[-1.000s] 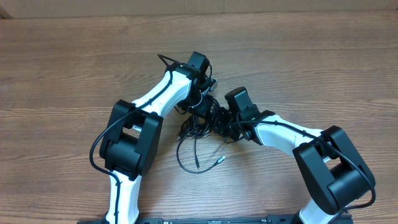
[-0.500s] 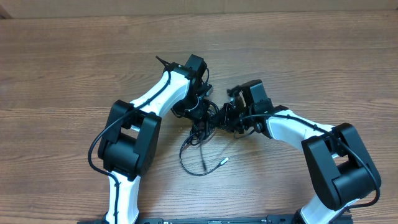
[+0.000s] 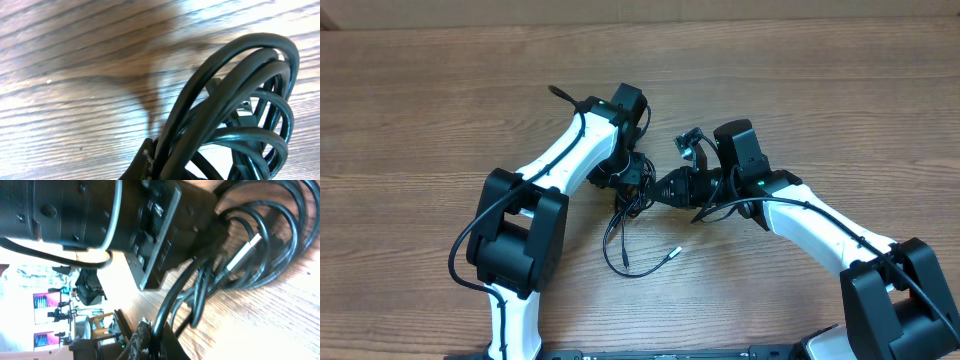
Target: Untangle cables
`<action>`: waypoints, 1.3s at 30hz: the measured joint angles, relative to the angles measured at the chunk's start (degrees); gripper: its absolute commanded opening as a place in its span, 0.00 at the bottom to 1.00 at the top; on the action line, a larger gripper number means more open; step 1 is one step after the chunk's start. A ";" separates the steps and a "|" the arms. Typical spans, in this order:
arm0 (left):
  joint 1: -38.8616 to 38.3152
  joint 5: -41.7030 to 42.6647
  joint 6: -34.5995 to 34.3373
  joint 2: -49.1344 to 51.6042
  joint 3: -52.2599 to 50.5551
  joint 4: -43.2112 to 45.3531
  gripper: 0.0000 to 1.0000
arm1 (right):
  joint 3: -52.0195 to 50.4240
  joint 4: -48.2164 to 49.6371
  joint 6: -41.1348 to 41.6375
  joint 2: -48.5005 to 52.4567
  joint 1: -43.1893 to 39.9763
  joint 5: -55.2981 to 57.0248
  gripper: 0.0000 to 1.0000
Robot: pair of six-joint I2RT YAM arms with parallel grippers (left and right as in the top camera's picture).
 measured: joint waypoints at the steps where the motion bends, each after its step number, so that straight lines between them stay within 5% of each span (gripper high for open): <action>1: 0.26 -0.13 -0.52 0.00 0.00 -0.22 0.07 | 0.00 -1.07 -0.07 0.00 0.00 0.15 0.04; 17: 1.49 -2.80 -8.83 0.00 0.00 -0.83 0.10 | 0.11 -22.47 7.69 -0.02 0.00 19.28 0.04; 22: 2.29 -3.02 -10.32 0.00 0.00 -0.85 0.25 | 0.11 -23.76 9.33 -0.02 0.00 23.26 0.04; 29: 3.89 -2.64 -10.05 0.00 0.00 -1.22 0.31 | 0.15 -24.37 11.23 -0.02 0.37 25.09 0.04; 31: 4.00 -2.05 -9.35 0.00 0.00 -0.87 0.36 | 0.15 -24.46 12.17 -0.02 0.76 25.46 0.13; 37: 4.92 2.32 -3.74 0.00 0.00 0.28 0.47 | 0.15 -25.03 13.97 -0.07 1.42 26.51 0.60; 39: 5.22 5.27 -0.79 0.00 0.00 0.24 0.49 | 0.15 -24.63 13.84 -0.11 1.46 26.80 0.65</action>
